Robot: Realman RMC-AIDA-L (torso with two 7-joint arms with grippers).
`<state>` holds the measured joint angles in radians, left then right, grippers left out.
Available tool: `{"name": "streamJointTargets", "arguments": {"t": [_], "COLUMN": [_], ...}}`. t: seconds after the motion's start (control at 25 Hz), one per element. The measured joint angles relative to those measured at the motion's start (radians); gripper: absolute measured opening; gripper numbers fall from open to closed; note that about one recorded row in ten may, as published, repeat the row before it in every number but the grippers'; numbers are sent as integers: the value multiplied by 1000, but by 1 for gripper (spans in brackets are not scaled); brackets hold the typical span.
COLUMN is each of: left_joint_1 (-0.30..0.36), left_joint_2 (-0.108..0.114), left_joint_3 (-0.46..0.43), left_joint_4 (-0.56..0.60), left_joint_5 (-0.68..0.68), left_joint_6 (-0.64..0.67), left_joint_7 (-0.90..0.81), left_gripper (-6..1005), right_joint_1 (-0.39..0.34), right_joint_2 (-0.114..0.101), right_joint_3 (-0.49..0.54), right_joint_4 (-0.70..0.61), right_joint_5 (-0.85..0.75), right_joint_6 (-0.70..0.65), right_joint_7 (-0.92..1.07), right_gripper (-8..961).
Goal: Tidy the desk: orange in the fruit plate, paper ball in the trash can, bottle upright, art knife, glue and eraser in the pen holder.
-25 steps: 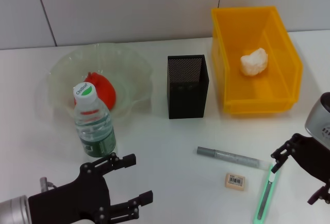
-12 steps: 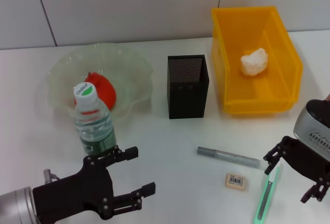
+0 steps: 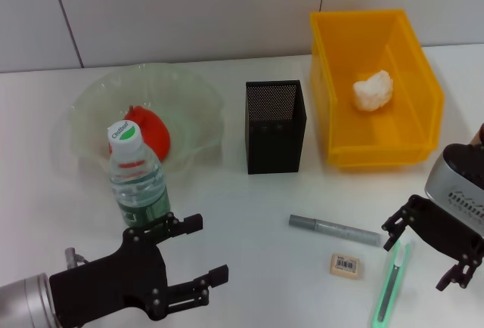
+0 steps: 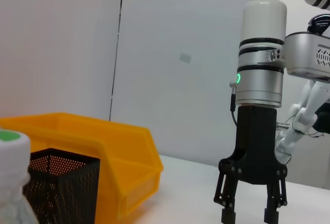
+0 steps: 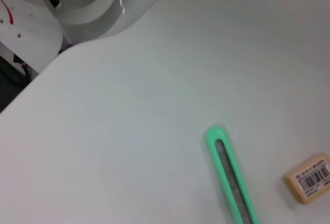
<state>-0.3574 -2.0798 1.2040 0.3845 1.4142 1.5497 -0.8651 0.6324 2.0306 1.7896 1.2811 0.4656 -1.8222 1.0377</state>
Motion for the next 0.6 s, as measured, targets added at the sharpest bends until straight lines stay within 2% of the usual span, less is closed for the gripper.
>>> {"name": "streamJointTargets", "arguments": {"t": [0.6], "left_joint_1": [-3], "left_joint_2": [0], "left_joint_3": [2], "left_joint_4": [-9], "left_joint_5": [0], "left_joint_6": [-2], "left_joint_7": [10], "left_gripper": [814], "right_joint_1": [13], "right_joint_2": [10], "right_joint_3": [-11], "right_joint_4": [-38], "right_joint_5": [2], "right_joint_6": [54], "right_joint_7": [-5], "right_gripper": [831]}}
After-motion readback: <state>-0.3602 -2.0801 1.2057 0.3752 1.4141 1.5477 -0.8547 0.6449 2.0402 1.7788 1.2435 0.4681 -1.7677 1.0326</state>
